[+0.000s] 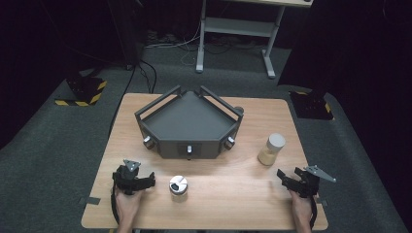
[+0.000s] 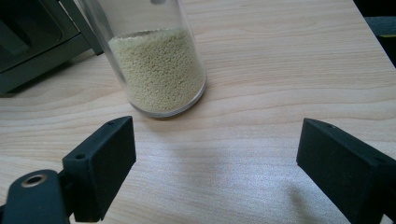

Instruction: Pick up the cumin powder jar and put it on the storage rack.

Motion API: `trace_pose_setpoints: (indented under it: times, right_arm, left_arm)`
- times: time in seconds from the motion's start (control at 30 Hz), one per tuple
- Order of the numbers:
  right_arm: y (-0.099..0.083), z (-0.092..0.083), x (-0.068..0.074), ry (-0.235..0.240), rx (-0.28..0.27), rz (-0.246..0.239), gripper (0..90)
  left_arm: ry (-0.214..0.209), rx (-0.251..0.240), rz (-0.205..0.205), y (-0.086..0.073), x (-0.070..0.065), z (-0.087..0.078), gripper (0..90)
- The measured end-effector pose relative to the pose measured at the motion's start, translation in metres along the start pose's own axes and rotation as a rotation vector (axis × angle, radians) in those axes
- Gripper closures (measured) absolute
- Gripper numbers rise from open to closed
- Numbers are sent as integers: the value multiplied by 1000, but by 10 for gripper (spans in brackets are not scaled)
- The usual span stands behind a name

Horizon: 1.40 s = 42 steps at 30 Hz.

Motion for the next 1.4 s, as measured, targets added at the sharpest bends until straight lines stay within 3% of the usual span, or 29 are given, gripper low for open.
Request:
trace_pose_setpoints:
  times: [0.3,0.37,0.4,0.57,0.7,1.03,1.4]
  right_arm:
    - [0,0,0,1,-1,3,109]
    - [0,0,0,2,1,2,109]
    - [0,0,-1,3,2,2,108]
    - [0,0,0,1,-2,6,109]
    - [1,0,0,-2,4,8,109]
    - [-1,0,-1,-6,-5,19,108]
    - [-1,-1,0,-13,-9,20,103]
  left_arm:
    - [-12,3,17,0,3,-1,8]
    - [-45,-11,23,-2,6,-1,7]
    - [-82,-46,29,-7,9,-4,7]
    - [-131,-88,38,-13,13,-10,3]
    - [-172,-96,38,-15,18,-15,3]
    - [-245,-89,102,-24,17,-23,5]
    - [-297,-96,158,-37,15,-31,5]
Point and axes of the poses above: each handheld gripper's, and its own axes: z roughly forward along the jaws, y roughly out of its top, x roughly to its left, the point moved 7 cm from there along z, roughly forward along the jaws, and after that the axes turned 12 degrees about x, right-handed, at the moved point
